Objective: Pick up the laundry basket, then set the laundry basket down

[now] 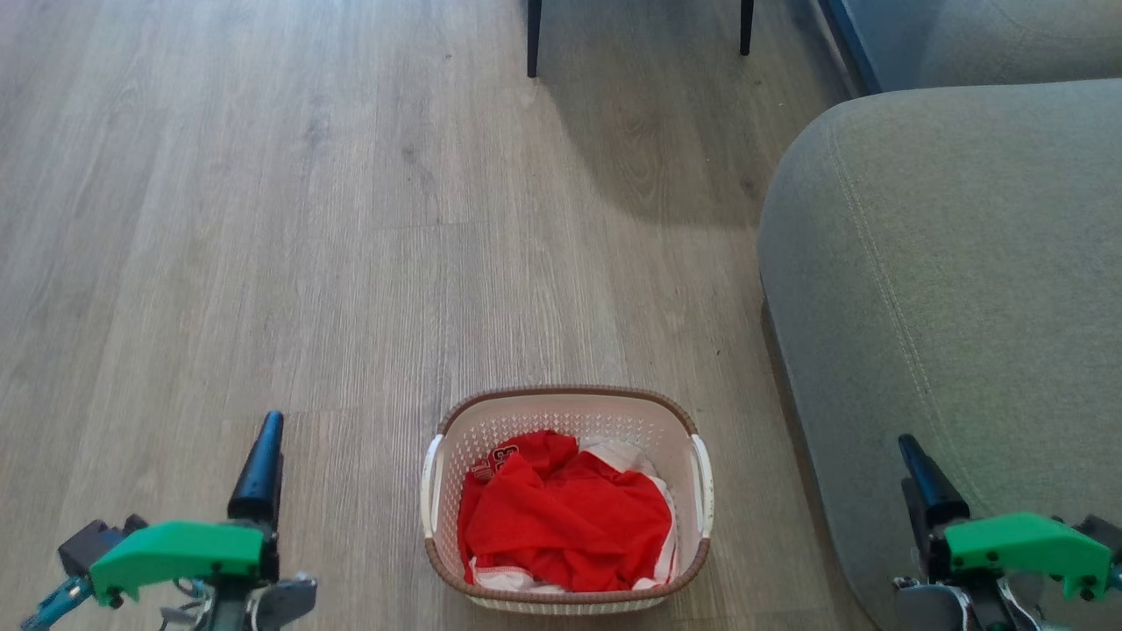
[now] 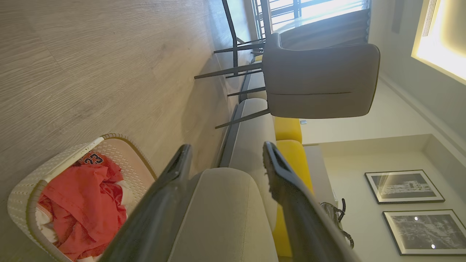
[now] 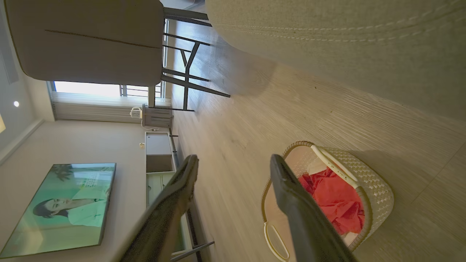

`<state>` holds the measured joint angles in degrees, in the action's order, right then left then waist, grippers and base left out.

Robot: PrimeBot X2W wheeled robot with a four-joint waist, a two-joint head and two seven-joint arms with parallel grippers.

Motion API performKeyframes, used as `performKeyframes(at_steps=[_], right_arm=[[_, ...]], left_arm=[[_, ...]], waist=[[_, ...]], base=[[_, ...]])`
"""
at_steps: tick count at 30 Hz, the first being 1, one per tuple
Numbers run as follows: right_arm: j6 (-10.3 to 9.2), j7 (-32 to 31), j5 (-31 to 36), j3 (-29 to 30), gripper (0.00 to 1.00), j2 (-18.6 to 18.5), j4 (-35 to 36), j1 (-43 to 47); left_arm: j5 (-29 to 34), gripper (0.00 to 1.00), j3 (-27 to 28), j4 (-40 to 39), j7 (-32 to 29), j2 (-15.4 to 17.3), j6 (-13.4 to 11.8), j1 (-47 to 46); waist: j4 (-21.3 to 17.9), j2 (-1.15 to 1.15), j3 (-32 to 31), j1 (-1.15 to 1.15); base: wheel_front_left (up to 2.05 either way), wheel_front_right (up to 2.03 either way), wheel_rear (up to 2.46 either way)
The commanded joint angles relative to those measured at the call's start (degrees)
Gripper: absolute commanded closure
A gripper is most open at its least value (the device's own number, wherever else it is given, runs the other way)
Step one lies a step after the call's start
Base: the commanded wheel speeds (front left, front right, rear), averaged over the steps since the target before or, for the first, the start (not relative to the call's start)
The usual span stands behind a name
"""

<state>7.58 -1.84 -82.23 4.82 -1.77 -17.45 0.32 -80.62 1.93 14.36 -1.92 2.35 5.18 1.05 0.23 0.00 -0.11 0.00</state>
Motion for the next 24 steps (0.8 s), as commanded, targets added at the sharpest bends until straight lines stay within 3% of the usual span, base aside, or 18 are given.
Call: performKeyframes(at_steps=[1,13,24], right_arm=[[-0.02,0.78,2.82,-0.65,0.00,-0.41,2.59,-2.56],[-0.03,2.79,16.09,-2.79,0.00,-0.50,5.73,-2.42],[-0.04,4.46,25.13,-4.35,0.00,-0.57,7.60,-2.12]], left_arm=[[2.62,0.00,-0.33,-2.91,0.64,0.29,-0.36,-2.60],[17.80,0.00,-3.10,-5.01,2.68,0.34,-2.10,-2.25],[26.97,0.00,-5.03,-6.45,4.37,1.42,-3.79,-1.49]], waist=[[0.05,0.00,-0.01,0.00],[0.18,0.00,-0.07,0.00],[0.14,0.00,-0.15,0.00]], base=[[0.00,0.00,0.00],[0.00,0.00,0.00],[0.00,0.00,0.00]])
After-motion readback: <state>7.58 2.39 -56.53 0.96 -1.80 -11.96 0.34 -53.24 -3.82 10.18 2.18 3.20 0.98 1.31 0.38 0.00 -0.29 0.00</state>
